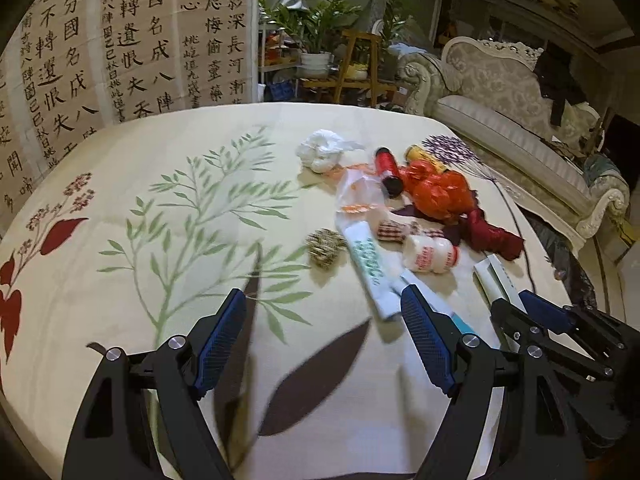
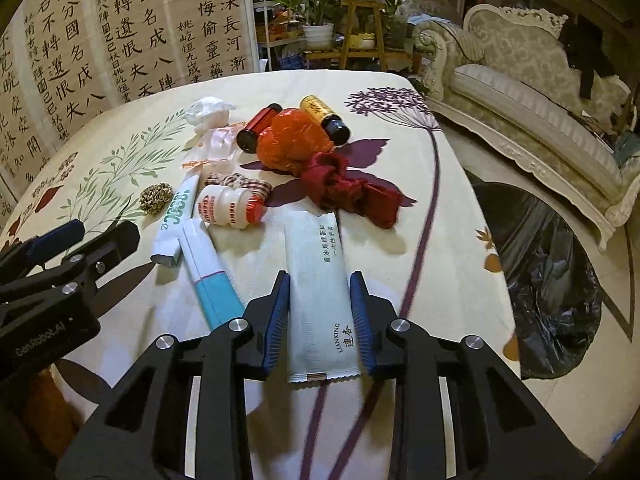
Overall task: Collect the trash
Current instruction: 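Grasp the blue-white tube with the left gripper while the right holds the white packet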
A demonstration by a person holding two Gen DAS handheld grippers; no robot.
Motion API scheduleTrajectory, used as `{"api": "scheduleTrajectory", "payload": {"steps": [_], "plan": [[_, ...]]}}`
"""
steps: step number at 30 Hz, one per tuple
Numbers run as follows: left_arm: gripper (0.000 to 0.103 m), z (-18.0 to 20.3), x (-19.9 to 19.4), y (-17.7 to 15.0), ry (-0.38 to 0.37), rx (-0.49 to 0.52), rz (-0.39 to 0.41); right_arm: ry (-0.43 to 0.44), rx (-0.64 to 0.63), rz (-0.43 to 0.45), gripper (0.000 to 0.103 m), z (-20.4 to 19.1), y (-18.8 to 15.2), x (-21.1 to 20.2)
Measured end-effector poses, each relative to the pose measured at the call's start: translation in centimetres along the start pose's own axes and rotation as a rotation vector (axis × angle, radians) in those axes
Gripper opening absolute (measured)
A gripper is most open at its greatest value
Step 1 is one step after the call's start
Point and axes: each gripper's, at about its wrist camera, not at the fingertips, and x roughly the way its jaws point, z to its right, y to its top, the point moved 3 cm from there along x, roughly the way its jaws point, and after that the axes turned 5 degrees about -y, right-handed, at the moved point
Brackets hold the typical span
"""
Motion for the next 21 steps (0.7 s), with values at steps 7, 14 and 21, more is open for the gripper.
{"api": "scheduleTrajectory", "payload": {"steps": [7, 14, 21], "plan": [[0.077, 3.3, 0.6, -0.6, -0.015, 0.014, -0.042, 0.011, 0.054, 0.018, 0.03, 2.8, -0.8, -1.1], [0.077, 6.2, 2.4, -1.0, 0.03, 0.041, -0.091, 0.018, 0.114, 0.036, 0.03, 5.9, -1.4, -1.9], [0.077, 6.1, 2.5, -2.0, 0.053, 0.063, -0.129, 0.047, 0.131, 0.048, 0.03, 6.4, -1.4, -2.2]]}}
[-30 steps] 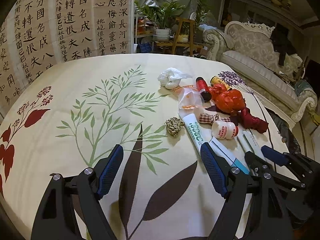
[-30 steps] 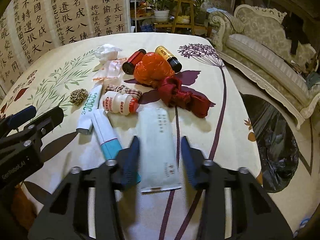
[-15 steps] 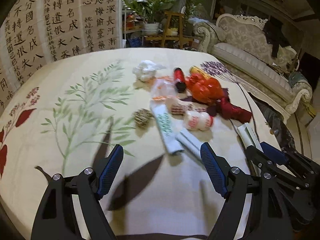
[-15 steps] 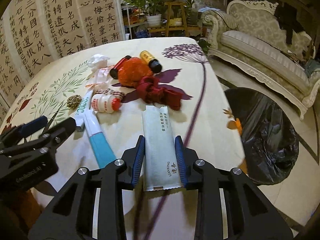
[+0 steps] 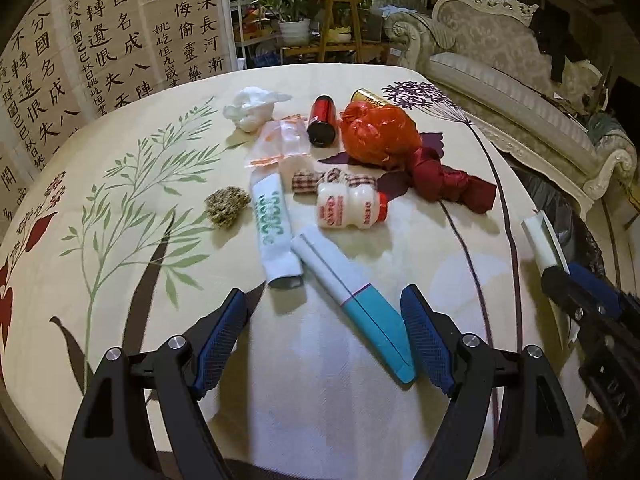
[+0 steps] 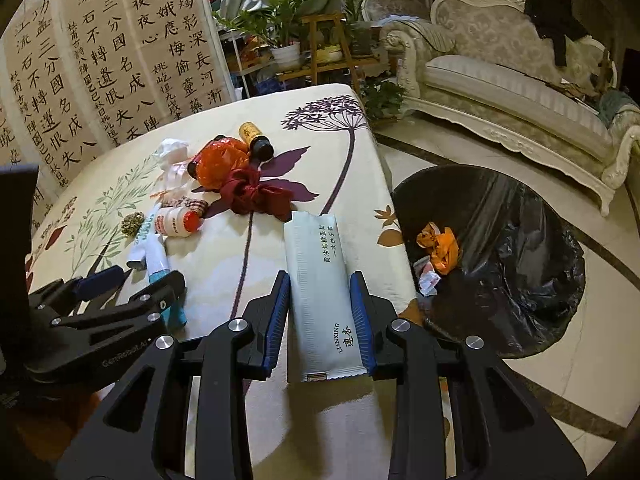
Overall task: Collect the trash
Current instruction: 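Grasp the blue-white tube with the left gripper while the right holds the white packet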
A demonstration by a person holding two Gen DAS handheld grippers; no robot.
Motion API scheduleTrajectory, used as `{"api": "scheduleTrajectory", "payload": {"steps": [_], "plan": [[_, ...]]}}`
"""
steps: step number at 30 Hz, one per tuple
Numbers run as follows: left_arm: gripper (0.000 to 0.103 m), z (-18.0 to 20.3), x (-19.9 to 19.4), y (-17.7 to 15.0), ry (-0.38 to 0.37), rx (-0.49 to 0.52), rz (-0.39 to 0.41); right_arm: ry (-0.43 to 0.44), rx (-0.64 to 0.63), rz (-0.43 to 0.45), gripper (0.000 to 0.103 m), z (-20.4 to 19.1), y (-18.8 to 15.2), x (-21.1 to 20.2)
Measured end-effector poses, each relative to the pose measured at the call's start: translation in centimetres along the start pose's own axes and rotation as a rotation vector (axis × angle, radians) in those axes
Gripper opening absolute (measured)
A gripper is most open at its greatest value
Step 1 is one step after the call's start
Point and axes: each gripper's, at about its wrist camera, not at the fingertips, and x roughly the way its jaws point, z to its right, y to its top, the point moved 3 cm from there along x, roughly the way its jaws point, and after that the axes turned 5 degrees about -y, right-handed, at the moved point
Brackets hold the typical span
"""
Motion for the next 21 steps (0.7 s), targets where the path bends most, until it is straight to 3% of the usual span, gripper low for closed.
{"api": "scheduleTrajectory", "payload": {"steps": [10, 14, 19, 21], "plan": [[0.065, -1.9, -1.2, -1.1, -0.022, 0.0, 0.015, 0.011, -0.013, -0.009, 0.031, -0.9, -0.2, 0.3], [0.051, -1.3, -1.1, -0.7, -0.046, 0.031, 0.026, 0.0, -0.011, -0.012, 0.031, -0.9, -0.3, 0.3], [0.022, -1.1, -1.5, -1.0, -0.071, 0.057, 0.045, -0.011, -0.013, -0.015, 0.031, -1.0, -0.4, 0.2], [0.021, -1.2, -1.6, -1.0, -0.089, 0.052, 0.05, -0.012, -0.016, -0.017, 0.031, -1.1, -0.4, 0.3]]}}
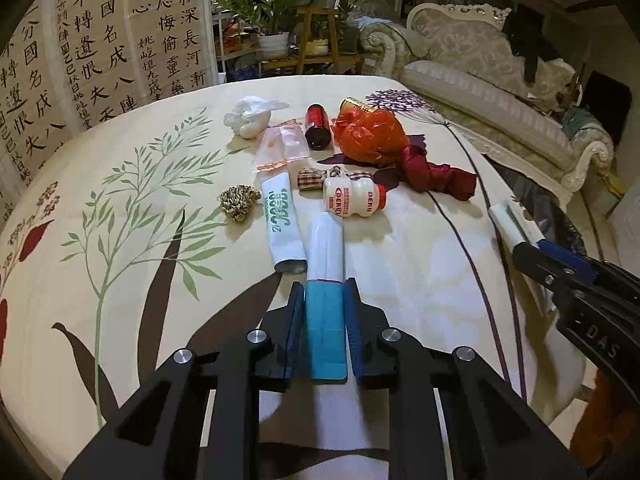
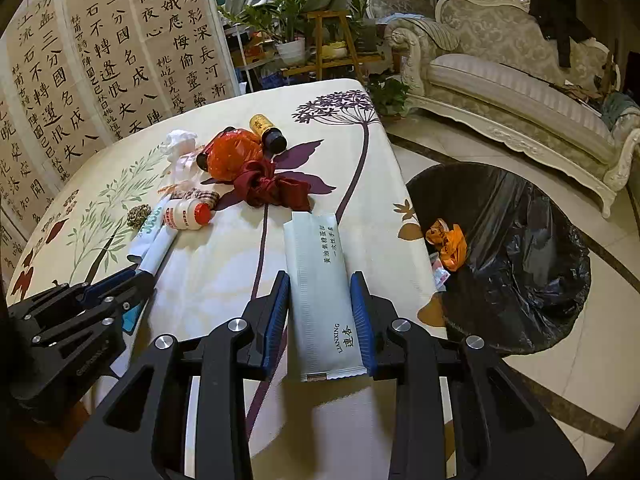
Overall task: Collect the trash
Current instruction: 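Grasp the blue-white tube with the left gripper while the right holds the white packet, then carry the tube and packet over the bin and open both grippers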
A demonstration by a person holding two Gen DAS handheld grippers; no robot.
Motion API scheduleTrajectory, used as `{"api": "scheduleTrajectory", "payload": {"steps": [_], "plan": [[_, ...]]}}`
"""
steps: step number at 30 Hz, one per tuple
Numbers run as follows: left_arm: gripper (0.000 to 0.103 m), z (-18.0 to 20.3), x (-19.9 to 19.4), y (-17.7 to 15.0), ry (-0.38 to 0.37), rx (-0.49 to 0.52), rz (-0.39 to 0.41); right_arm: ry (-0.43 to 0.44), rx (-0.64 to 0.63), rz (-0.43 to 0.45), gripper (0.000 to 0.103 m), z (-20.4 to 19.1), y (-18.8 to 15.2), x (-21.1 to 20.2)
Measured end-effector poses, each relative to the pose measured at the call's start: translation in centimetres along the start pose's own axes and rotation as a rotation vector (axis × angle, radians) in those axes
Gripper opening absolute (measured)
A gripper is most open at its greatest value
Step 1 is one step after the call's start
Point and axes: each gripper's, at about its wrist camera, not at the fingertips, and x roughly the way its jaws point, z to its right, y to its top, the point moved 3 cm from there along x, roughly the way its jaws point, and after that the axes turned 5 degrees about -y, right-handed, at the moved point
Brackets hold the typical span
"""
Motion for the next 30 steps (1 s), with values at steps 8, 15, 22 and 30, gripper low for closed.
{"api": "scheduleTrajectory", "payload": {"steps": [8, 15, 22, 30], "plan": [[0.018, -0.3, -1.1, -0.6, -0.064, -0.027, 0.021, -0.004, -0.006, 0.001, 0.031, -0.3, 0.1, -0.1], [0.018, 0.6, -2.7, 0.1, -0.085, -0.015, 0.081, -0.024, 0.009, 0.025, 0.03, 0.4, 0.7, -0.7], [0.017, 3.5, -2.3, 2.3, -0.133, 0.041, 0.13, -0.098, 0.058, 0.061, 0.03, 3.7, 1.8, -1.4], [0.017, 8.4, -0.9, 4.8, -0.206, 0.104, 0.171, -0.199, 0.133, 0.089, 0.03, 9.0, 2.7, -1.5]]}}
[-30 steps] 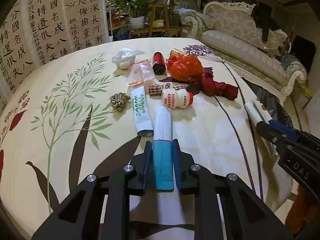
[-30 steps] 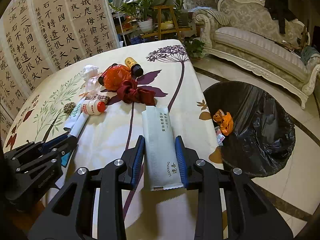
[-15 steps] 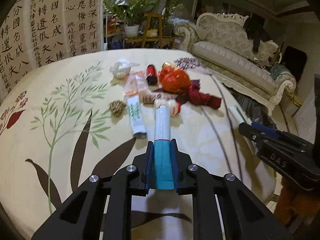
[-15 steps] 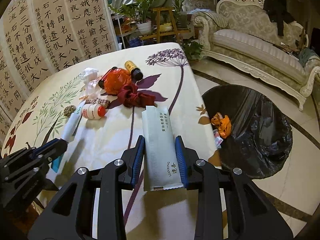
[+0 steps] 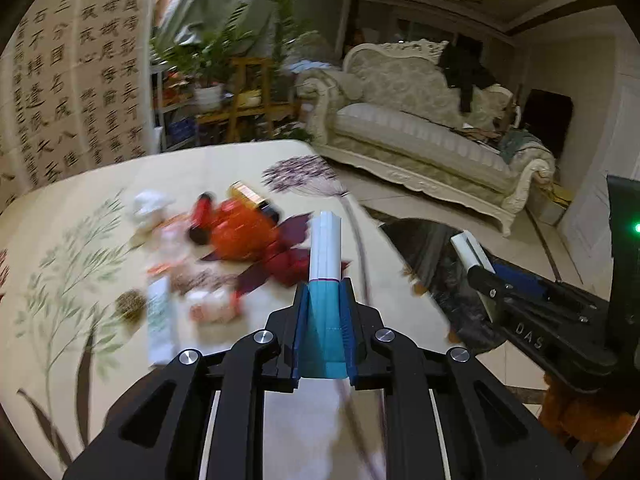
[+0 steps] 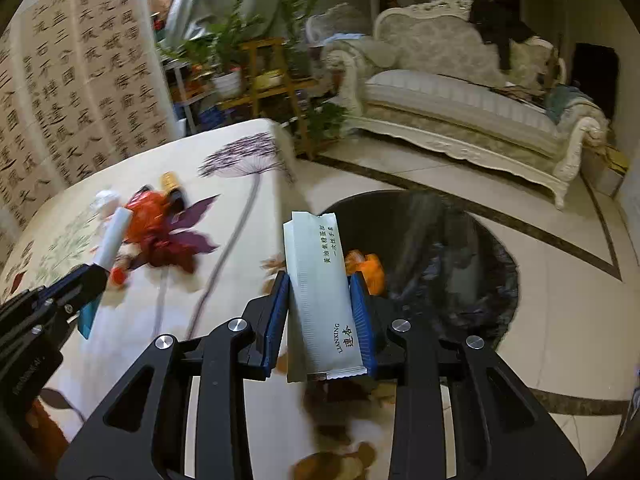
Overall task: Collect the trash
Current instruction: 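Carry the tube and packet over the bin and open both grippers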
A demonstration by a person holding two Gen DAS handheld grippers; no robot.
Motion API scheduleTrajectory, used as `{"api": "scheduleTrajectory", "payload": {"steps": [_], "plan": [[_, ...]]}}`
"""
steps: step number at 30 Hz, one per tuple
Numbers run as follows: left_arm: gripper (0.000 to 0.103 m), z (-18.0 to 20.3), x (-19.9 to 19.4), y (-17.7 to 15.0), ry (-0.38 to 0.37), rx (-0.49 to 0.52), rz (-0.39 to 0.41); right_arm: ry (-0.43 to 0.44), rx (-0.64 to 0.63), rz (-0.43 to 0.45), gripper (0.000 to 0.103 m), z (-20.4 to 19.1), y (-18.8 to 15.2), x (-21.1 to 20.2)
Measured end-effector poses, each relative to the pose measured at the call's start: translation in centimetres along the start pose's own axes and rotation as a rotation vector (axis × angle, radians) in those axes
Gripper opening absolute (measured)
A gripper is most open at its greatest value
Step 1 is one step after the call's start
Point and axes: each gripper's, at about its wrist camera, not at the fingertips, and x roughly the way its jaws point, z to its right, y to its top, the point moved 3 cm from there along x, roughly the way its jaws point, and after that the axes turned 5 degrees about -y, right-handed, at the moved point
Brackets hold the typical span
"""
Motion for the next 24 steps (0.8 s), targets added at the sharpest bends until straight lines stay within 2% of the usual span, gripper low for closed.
{"api": "scheduleTrajectory", "payload": {"steps": [9, 21, 24], "plan": [[0.017, 4.6, 4.7, 1.8, -0.036, 0.098, -0.011, -0.069, 0.065, 0.002, 0.03, 4.0, 0.8, 2.1], [0.017, 7.4, 9.9, 3.0, -0.048, 0.161, -0.078, -0.092, 0.095, -0.015, 0.031, 5.8, 1.3, 4.6], [0.022, 7.7, 10.5, 3.1, -0.039, 0.176, -0.081, -0.09, 0.109, -0.014, 0.036, 6.2, 1.5, 5.0]]}}
